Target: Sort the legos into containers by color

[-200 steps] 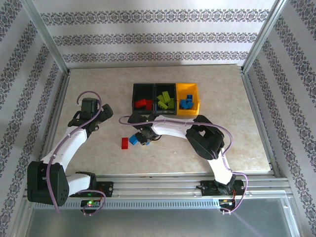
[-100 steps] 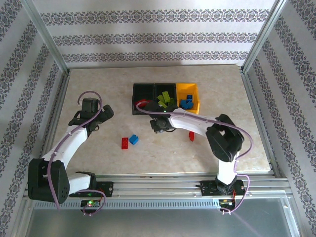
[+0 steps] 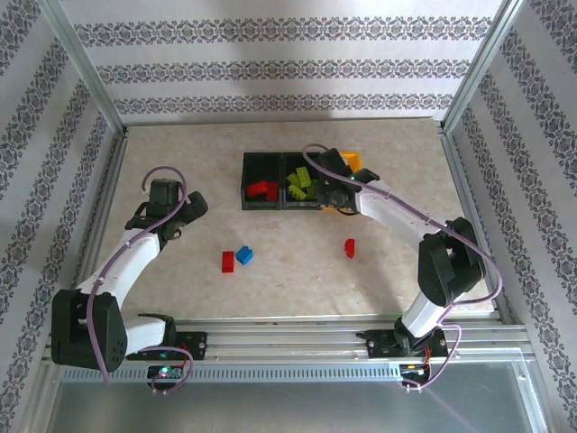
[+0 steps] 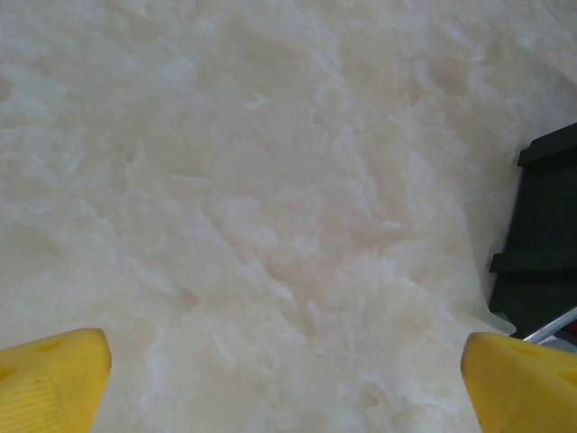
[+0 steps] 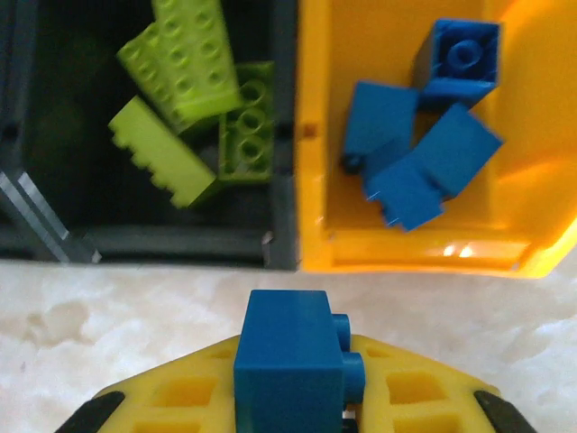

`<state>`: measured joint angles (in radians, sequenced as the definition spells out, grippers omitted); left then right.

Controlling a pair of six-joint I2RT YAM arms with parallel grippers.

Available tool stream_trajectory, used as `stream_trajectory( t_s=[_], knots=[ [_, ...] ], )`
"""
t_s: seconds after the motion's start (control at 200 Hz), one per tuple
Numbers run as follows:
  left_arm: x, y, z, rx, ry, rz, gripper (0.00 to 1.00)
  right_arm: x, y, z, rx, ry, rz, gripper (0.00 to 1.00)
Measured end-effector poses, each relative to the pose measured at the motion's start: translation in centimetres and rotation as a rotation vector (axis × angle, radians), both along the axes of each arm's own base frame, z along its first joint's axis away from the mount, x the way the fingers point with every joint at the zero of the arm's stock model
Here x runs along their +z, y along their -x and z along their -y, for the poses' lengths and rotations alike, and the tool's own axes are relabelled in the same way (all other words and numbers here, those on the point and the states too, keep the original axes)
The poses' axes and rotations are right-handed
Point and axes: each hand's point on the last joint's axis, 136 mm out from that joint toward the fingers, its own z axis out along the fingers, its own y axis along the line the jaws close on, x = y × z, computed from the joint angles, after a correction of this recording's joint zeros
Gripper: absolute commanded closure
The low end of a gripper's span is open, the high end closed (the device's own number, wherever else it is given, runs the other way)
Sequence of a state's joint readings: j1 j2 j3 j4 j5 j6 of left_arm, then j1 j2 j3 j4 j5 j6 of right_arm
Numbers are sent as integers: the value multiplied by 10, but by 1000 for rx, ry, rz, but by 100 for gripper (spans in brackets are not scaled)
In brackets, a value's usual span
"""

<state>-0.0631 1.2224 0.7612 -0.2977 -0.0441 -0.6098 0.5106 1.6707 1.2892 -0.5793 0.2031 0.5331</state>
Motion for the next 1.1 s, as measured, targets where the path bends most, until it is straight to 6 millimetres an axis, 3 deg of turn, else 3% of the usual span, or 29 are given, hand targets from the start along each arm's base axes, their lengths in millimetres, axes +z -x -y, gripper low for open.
stream_trajectory(
  t_s=[0.13, 0.29, 0.61, 0.859, 1.099],
  knots=[
    [0, 0, 0, 0, 0, 1, 0, 2, -14, 23, -65, -19, 5, 80],
    [5, 0, 0, -1, 0, 16, 0, 5, -39, 36, -109, -42, 16, 81],
    [10, 0, 2, -9, 8, 31, 0, -20, -78, 36, -117, -36, -17, 82],
    [11, 0, 3, -15, 14, 34, 0, -33, -98, 29, -90, -17, -24, 81],
    [12, -1, 5, -22, 23, 40, 0, -43, -107, 33, -97, -9, -36, 74]
  ],
)
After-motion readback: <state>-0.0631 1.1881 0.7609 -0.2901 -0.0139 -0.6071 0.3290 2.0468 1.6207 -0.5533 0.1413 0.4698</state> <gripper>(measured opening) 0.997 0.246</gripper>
